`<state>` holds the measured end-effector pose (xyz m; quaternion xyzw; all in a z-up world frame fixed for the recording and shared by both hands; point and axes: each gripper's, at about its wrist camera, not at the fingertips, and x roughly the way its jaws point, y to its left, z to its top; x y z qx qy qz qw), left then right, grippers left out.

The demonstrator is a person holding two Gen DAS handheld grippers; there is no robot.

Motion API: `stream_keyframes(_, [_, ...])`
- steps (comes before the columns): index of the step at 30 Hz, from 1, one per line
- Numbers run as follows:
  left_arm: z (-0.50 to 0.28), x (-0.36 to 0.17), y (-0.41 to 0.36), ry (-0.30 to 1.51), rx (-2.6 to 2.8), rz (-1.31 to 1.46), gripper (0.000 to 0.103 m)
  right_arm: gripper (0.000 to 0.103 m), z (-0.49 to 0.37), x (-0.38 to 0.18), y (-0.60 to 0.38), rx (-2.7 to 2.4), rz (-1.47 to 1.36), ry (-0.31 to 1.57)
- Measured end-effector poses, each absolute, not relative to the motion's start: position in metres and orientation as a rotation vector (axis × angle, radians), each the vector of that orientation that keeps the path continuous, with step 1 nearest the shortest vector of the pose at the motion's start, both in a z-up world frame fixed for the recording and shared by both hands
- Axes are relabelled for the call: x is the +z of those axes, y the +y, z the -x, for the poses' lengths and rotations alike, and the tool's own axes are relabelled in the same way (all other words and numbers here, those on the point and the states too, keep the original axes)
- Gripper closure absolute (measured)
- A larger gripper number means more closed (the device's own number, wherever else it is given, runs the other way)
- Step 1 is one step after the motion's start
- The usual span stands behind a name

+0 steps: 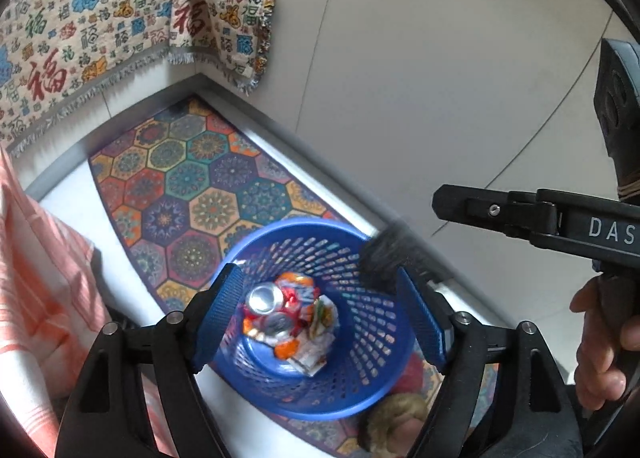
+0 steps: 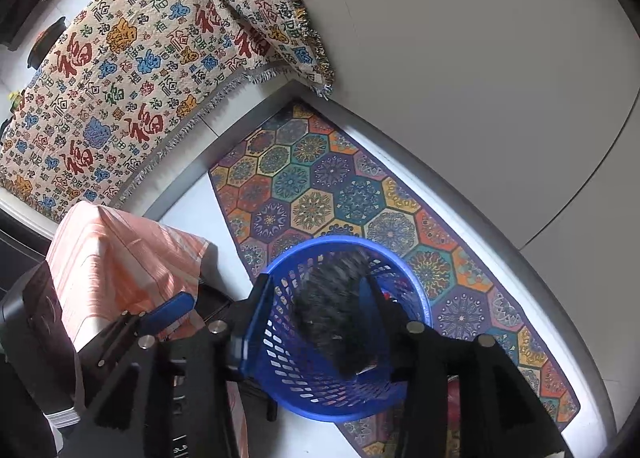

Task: Collect trash
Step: 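Open both grippers over the blue wastebasket to drop the can and mesh, then return both tools to the table above the red and pale wrappers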

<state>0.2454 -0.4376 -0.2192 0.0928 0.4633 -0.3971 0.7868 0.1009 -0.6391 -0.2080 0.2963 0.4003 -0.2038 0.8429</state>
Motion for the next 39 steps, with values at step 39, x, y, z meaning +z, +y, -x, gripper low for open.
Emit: stream_keyframes(39, [-0.399, -0.166, -0.048, 0.910, 0.066, 0.174, 0.011, 0.050, -0.174, -0.178, -0.264, 0.147, 0.188, 0.769])
